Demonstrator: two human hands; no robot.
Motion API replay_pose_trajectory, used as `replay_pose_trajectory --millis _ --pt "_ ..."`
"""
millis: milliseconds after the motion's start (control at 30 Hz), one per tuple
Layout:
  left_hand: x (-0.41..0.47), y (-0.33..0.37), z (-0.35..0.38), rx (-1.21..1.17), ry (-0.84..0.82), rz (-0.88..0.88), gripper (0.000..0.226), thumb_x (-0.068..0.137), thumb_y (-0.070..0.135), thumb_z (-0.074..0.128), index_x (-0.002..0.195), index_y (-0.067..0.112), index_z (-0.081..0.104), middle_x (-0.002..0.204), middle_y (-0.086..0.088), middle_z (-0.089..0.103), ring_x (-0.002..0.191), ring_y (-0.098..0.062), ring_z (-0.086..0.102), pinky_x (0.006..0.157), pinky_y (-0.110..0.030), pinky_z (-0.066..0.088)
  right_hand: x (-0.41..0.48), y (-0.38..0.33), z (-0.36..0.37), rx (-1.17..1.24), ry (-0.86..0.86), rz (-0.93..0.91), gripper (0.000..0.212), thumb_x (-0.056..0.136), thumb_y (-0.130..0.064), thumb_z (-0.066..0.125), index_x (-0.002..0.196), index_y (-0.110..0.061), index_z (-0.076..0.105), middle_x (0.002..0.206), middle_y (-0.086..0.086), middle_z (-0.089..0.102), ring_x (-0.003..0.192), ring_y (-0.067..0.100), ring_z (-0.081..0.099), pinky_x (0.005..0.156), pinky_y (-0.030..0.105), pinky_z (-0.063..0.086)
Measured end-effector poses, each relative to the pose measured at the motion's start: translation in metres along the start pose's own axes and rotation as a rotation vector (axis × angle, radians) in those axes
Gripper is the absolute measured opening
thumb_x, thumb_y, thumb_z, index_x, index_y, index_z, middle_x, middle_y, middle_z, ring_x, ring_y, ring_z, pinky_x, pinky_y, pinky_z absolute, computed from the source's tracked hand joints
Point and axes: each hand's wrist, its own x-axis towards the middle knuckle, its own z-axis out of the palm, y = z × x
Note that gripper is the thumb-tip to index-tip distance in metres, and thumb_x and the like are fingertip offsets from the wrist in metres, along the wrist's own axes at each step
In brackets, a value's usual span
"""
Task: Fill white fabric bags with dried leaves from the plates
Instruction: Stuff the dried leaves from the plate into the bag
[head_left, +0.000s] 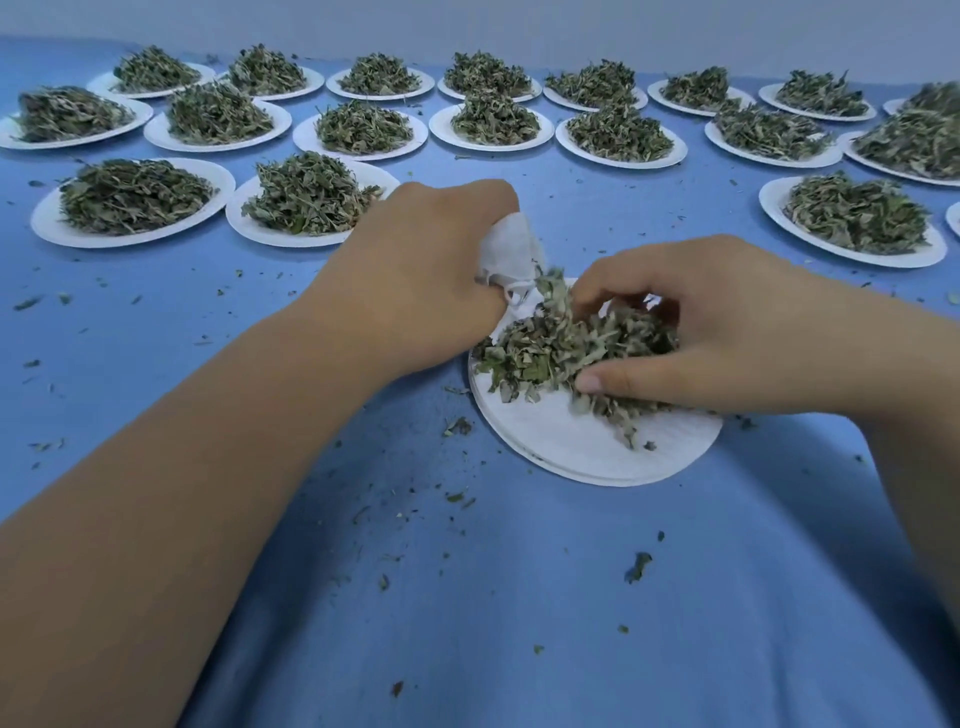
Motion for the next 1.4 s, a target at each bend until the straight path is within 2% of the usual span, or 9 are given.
replay_pose_trajectory --millis 100,300,567,700,933,1067,1200,1333,1400 --pt "0.0 0.0 0.0 0.022 -0.045 0.012 0.019 0.083 0.025 0.063 0.101 0.026 0.06 0.082 0.001 0.064 0.074 -0.025 0.058 0.067 -0.044 0.053 0.001 0.002 -0.001 0.07 0.097 0.036 0.029 0.072 -0.06 0.072 0.098 -0.051 0.066 0.1 -0.039 0.059 0.091 -0.014 0.057 0.072 0.012 0.042" --pt "-0.002 0.005 0.001 0.05 -0.025 0.047 0.016 0.08 0.02 0.06 0.095 0.02 0.061 0.076 0.0 0.061 0.07 -0.026 0.055 0.064 -0.044 0.052 0.0 -0.002 -0.006 0.126 0.332 0.019 0.016 0.083 -0.04 0.078 0.099 -0.042 0.075 0.102 -0.023 0.069 0.077 -0.014 0.058 0.071 0.002 0.039" --pt "-0.001 0.016 0.003 0.099 -0.042 0.091 0.01 0.078 0.02 0.059 0.081 0.02 0.049 0.066 0.004 0.046 0.062 -0.021 0.044 0.053 -0.036 0.033 0.003 -0.014 0.004 0.112 0.41 -0.02 0.02 0.087 -0.022 0.077 0.103 -0.035 0.075 0.095 -0.032 0.065 0.085 -0.019 0.058 0.077 0.002 0.041" --pt "-0.002 0.02 0.006 0.138 -0.028 0.109 0.025 0.077 0.023 0.06 0.073 0.026 0.036 0.062 0.006 0.04 0.057 -0.011 0.035 0.05 -0.032 0.022 0.008 -0.02 0.01 0.159 0.512 0.033 0.014 0.081 -0.023 0.077 0.091 -0.027 0.068 0.08 -0.018 0.069 0.074 -0.004 0.06 0.067 0.009 0.042" --pt "-0.002 0.016 0.008 0.058 -0.005 0.051 0.029 0.077 0.022 0.067 0.102 0.027 0.054 0.066 0.013 0.043 0.068 -0.024 0.044 0.057 -0.033 0.035 0.008 -0.025 0.015 0.326 0.443 0.015 0.014 0.081 -0.018 0.079 0.085 -0.032 0.076 0.069 -0.023 0.066 0.057 -0.004 0.057 0.06 0.004 0.037" --pt "-0.003 0.015 0.005 -0.042 0.002 0.049 0.037 0.077 0.025 0.069 0.113 0.027 0.059 0.074 0.007 0.059 0.071 -0.026 0.054 0.064 -0.041 0.049 0.007 -0.023 0.013 0.464 0.358 -0.032 0.027 0.087 -0.007 0.077 0.094 -0.033 0.077 0.095 -0.009 0.075 0.062 0.015 0.058 0.065 0.021 0.045" --pt "-0.006 0.022 0.005 -0.047 -0.026 0.119 0.068 0.071 0.014 0.072 0.133 0.023 0.044 0.086 -0.001 0.064 0.069 -0.026 0.054 0.062 -0.045 0.05 0.011 -0.021 0.014 0.472 0.45 0.004 0.02 0.082 -0.01 0.082 0.091 -0.028 0.077 0.089 -0.01 0.077 0.068 -0.004 0.065 0.065 0.008 0.044" --pt "-0.008 0.026 0.003 -0.087 -0.035 0.17 0.088 0.071 0.009 0.069 0.148 0.025 0.028 0.087 0.002 0.065 0.061 -0.007 0.053 0.055 -0.036 0.046 0.014 -0.015 0.014 0.445 0.44 0.072 0.03 0.078 -0.026 0.085 0.095 -0.025 0.061 0.1 -0.011 0.071 0.09 0.001 0.067 0.072 0.013 0.046" --pt "-0.007 0.027 0.001 -0.081 -0.032 0.189 0.093 0.07 0.007 0.069 0.149 0.027 0.026 0.098 0.001 0.065 0.069 -0.011 0.054 0.059 -0.034 0.042 0.014 -0.012 0.014 0.566 0.336 0.117 0.034 0.08 -0.032 0.083 0.099 -0.028 0.056 0.096 -0.007 0.073 0.075 0.005 0.065 0.066 0.02 0.049"
